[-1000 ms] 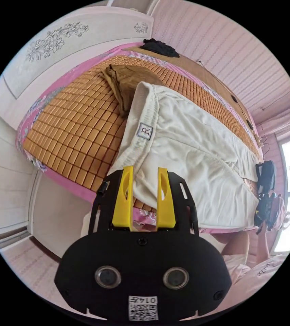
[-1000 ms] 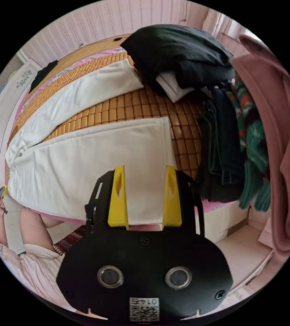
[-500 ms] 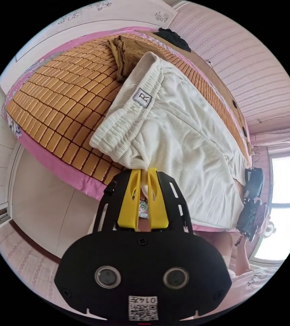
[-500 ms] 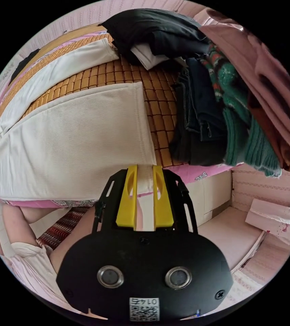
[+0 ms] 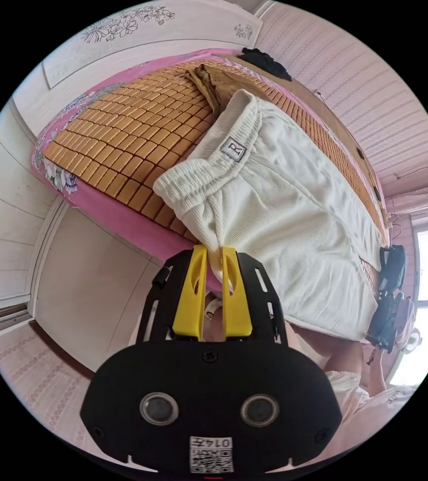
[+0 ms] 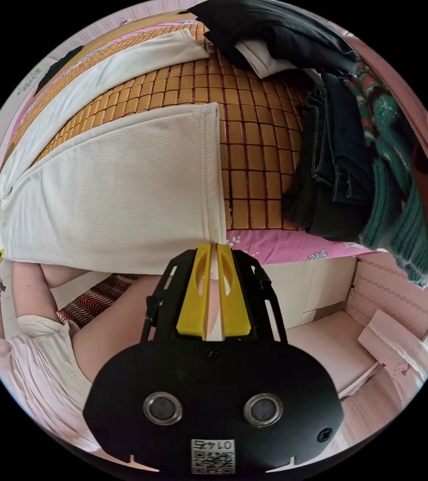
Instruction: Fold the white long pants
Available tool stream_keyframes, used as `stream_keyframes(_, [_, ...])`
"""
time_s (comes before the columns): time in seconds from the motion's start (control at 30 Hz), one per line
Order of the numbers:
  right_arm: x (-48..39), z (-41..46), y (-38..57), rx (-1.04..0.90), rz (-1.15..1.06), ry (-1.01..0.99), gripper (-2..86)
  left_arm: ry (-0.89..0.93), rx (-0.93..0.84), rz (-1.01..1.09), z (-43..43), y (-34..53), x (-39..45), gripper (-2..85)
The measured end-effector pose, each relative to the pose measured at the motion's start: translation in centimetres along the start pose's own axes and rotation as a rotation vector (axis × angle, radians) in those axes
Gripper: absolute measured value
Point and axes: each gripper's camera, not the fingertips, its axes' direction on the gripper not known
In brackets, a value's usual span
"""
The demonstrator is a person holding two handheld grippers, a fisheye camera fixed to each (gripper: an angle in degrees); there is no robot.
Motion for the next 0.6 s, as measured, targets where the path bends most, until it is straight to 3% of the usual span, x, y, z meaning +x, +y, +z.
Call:
stream_keyframes(0.1, [0.9, -1.2, 1.0, 0.099, 0.072, 0.073, 1.2, 0.017, 0.035, -0.059, -1.8, 1.1, -1.1, 5.1])
stream_keyframes(0.2, [1.8, -0.3, 1.6, 0.072, 0.091, -0.057, 10.3, -0.056, 0.116, -0.049, -4.7, 2.5, -0.8, 4.2])
stream_keyframes(0.27, [2.3, 1.0, 1.9, 0.035, 0.112, -0.113, 11.1, -0.061, 0.128, 0.008, -5.5, 3.0, 0.7, 3.9])
stream_keyframes(0.47, [3.6, -0.5, 4.1, 0.100, 0.105, -0.210, 4.0, 0.024, 0.060, 0.321, -2.7, 3.1, 12.3, 3.9])
stream_keyframes(0.6, [5.0, -2.5, 6.4, 0.151, 0.112, -0.205, 5.5, 0.186, 0.010, 0.568, 0.4, 3.4, 22.9, 4.0])
